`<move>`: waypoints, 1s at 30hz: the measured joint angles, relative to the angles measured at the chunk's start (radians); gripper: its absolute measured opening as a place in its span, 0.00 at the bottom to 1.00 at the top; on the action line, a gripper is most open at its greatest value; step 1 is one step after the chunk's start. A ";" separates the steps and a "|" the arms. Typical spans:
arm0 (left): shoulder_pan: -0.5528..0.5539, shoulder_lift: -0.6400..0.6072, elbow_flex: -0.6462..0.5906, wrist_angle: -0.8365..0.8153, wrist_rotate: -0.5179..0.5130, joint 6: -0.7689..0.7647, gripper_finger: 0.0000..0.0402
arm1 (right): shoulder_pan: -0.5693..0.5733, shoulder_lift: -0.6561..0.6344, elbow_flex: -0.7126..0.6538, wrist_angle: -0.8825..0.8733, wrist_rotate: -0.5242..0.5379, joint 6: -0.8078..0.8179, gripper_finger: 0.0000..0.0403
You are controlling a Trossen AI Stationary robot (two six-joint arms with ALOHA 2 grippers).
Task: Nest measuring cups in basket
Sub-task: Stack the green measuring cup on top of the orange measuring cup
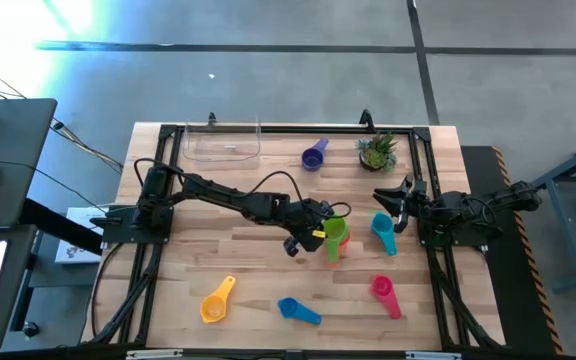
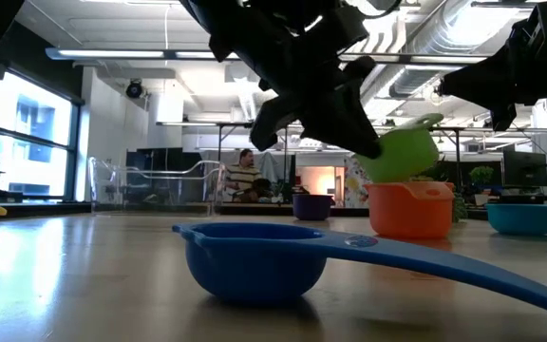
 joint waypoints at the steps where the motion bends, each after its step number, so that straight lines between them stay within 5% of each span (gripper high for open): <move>1: 0.000 0.007 0.001 0.011 0.001 0.000 0.03 | 0.000 0.000 0.000 0.000 0.000 0.000 0.19; 30: 0.012 0.016 0.000 -0.068 -0.041 -0.084 0.03 | 0.000 0.000 0.000 0.000 0.000 0.000 0.19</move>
